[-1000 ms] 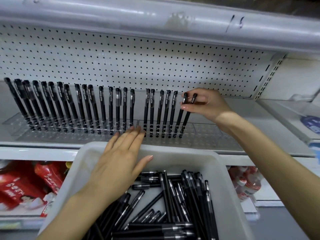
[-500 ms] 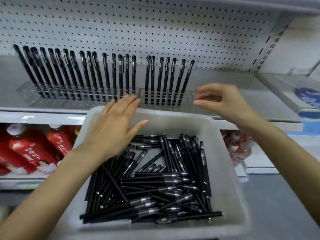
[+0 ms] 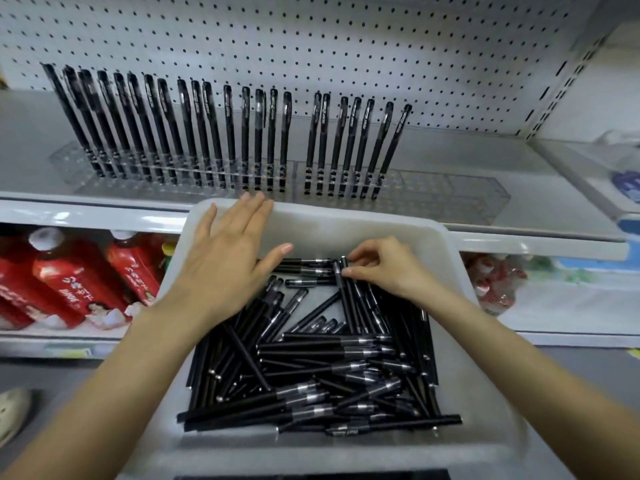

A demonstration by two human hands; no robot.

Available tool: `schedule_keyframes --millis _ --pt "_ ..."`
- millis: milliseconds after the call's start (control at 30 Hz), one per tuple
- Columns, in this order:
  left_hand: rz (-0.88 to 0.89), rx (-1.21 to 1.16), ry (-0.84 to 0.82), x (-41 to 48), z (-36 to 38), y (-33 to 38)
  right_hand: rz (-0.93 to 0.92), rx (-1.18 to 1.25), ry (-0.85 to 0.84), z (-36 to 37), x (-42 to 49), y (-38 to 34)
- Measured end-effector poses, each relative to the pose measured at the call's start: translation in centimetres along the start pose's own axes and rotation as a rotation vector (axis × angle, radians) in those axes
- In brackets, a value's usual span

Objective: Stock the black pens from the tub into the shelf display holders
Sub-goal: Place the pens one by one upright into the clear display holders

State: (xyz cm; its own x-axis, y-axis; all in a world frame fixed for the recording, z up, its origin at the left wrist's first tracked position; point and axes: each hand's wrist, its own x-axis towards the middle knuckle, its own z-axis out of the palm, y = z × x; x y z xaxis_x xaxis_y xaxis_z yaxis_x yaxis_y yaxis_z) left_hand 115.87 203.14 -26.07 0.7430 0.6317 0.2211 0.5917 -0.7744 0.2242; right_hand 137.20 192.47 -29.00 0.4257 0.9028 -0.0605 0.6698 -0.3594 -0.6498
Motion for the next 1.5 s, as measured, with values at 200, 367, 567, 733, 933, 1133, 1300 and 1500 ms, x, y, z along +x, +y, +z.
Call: schedule_keyframes --millis 200,367,567,733,933,1133,1300,1500 --pt "-0.008 -0.003 -0.001 0.0 0.3 0.0 -0.005 -0.049 0.003 0.7 0.0 0.1" --pt "-0.002 -0.021 0.013 -0.1 0.4 0.0 0.003 -0.011 -0.027 0.9 0.1 0.1" --pt "-0.014 -0.035 -0.012 -0.4 0.3 0.1 0.074 0.199 -0.188 -0.8 -0.5 0.2" --pt "-0.022 -0.042 -0.026 -0.3 0.3 0.2 0.073 0.171 -0.182 -1.0 -0.9 0.2" --pt "-0.015 -0.035 -0.01 -0.3 0.2 0.4 0.03 0.024 -0.13 -0.4 -0.7 0.4" --pt "-0.014 -0.04 -0.005 -0.4 0.3 0.5 0.058 0.189 -0.181 -0.9 -0.9 0.5" --pt "-0.002 -0.018 -0.021 -0.1 -0.2 0.6 0.053 0.349 -0.174 -2.8 -1.7 -0.5" --pt "0.113 0.114 0.003 0.9 -1.1 1.8 -0.074 0.676 0.094 -8.8 -1.3 -2.6"
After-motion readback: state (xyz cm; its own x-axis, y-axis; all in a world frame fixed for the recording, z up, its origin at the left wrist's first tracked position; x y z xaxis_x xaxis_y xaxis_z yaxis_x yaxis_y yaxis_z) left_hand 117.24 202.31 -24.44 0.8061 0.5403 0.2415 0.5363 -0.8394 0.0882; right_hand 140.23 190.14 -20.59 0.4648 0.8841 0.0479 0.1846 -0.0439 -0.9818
